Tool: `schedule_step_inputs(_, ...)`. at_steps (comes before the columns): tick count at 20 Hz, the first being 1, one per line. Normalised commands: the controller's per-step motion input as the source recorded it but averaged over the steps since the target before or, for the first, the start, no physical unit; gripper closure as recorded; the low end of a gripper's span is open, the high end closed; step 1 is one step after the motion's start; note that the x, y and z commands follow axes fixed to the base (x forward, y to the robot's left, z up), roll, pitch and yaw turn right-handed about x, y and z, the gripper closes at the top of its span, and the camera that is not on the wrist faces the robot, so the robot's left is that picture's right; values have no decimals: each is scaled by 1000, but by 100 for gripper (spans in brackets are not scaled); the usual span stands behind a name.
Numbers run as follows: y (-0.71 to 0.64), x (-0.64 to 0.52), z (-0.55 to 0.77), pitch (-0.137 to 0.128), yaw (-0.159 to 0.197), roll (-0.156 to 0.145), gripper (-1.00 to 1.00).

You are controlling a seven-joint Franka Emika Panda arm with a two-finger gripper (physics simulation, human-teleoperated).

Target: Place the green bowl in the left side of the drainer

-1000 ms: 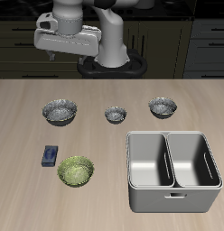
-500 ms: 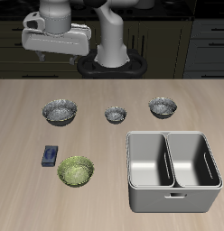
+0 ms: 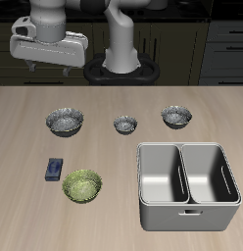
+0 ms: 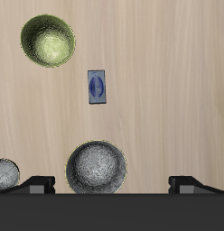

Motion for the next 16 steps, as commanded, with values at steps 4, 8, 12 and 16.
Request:
schedule_step_inputs(4,-120,200,163,-5,10,-10,-100)
schedule_step_inputs(8,41,212,176,-30,22,16,-100)
schedule_step_inputs(12,-61,281,153,-29,17,-40,-100)
schedule_step_inputs(16,-47,313,195,-17,-5,9,-100)
